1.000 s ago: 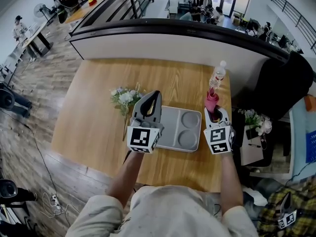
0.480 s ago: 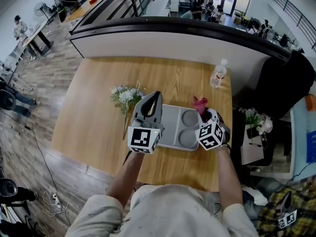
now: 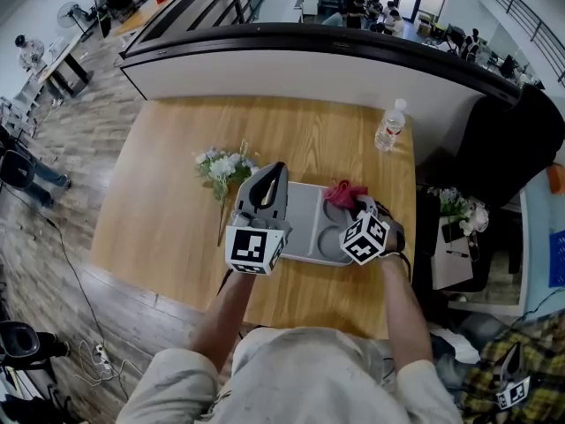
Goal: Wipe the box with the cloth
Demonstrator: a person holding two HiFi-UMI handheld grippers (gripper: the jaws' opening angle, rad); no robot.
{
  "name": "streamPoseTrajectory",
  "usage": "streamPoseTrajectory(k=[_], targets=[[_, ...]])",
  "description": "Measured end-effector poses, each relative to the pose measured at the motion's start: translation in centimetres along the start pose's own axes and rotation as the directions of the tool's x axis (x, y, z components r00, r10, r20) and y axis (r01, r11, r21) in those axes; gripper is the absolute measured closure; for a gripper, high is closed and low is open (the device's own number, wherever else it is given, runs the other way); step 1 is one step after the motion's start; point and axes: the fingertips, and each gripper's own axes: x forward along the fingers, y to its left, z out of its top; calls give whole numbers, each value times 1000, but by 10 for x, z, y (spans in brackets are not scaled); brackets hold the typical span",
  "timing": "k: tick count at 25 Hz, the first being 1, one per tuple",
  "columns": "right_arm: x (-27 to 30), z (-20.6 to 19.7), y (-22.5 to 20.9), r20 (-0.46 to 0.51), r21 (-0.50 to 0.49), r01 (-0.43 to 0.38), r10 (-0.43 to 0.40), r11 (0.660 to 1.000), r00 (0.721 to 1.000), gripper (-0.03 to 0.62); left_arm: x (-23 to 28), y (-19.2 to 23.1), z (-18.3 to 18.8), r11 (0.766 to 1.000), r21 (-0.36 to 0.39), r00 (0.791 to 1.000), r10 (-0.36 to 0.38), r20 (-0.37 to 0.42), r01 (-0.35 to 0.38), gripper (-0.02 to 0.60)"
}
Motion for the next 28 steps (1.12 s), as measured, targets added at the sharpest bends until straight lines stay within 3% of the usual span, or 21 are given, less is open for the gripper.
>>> streamPoseTrajectory(k=[19,28], targets=[[-4,-2,11,-46,-11,-84,84,996,995,526,-1,-3,-1,1000,-1,1000,-5,-3,5,568],[-17,0,22,-26,67,-136,138,988,990,526,-3,-5,-1,1000,-8,1000,-10,-3,10,568]])
